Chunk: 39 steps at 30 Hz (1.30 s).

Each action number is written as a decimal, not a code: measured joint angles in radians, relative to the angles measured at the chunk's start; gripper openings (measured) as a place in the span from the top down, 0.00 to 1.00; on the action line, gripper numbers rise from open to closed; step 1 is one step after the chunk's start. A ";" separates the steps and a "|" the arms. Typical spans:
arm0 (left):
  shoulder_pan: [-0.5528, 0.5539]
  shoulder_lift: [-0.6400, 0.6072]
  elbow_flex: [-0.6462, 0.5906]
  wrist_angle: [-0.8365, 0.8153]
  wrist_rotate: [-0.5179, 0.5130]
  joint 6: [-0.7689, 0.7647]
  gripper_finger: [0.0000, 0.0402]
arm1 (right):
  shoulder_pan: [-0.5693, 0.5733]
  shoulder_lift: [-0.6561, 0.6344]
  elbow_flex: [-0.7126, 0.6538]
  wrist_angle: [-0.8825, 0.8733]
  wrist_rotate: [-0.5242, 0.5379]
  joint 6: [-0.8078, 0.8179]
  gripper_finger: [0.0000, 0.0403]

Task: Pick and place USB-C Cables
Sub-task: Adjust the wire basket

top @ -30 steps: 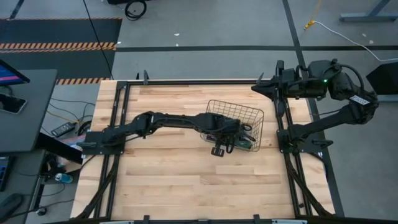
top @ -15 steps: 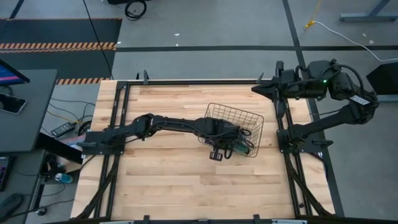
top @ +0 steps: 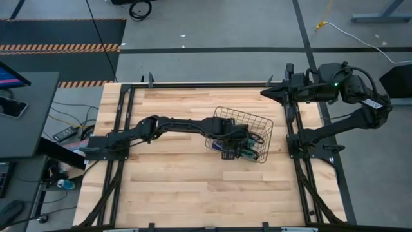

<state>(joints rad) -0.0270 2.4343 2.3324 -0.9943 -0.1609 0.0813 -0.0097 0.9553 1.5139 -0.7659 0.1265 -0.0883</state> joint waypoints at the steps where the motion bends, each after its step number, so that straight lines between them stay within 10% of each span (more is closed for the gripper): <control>1: 0.002 -0.003 0.000 0.001 -0.006 -0.015 0.73 | 0.000 -0.001 0.000 0.000 0.000 -0.006 0.99; 26: 0.017 -0.405 0.001 -0.039 -0.421 -0.259 0.76 | -0.001 -0.056 -0.036 -0.345 0.216 0.101 1.00; 39: -0.061 -0.454 0.000 -0.363 -0.646 -0.477 0.91 | -0.040 -0.305 -0.282 -0.401 0.260 0.316 1.00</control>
<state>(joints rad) -0.0882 1.9804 2.3325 -1.3577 -0.8074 -0.3958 -0.0497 0.6502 1.2317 -1.1669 0.3870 0.2274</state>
